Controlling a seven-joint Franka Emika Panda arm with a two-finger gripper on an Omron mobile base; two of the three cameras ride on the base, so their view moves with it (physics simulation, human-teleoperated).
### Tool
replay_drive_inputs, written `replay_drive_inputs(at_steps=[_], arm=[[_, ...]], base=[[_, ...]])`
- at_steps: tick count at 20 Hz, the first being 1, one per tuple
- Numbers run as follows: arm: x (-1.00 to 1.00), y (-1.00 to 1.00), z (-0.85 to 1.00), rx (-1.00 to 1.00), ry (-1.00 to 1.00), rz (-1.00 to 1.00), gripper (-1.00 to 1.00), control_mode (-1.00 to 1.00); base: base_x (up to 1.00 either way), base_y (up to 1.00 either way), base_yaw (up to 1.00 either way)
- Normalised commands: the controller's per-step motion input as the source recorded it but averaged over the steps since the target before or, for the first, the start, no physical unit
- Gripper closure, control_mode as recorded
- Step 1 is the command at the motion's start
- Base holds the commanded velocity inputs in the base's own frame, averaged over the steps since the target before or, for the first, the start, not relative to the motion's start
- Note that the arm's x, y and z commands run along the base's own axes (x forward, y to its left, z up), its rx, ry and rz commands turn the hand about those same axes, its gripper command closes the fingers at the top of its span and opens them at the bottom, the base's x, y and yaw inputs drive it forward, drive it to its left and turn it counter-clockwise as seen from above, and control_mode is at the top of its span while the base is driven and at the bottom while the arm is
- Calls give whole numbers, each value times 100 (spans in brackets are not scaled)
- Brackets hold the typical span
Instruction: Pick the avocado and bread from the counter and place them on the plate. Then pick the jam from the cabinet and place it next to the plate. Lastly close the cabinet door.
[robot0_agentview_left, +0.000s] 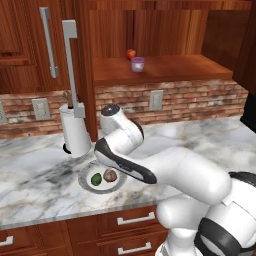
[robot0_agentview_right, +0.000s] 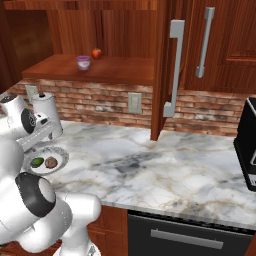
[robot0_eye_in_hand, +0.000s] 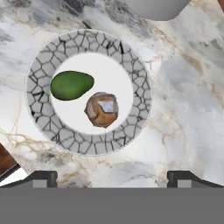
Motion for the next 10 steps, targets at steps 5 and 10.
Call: replay_drive_inputs(at_steps=[5,10], arm=[[-5,-86,41,22,-9,2,-100,-100],[0,-56,93,19,-10,3,-100,-100]], base=[[0,0,0],[0,0,0]])
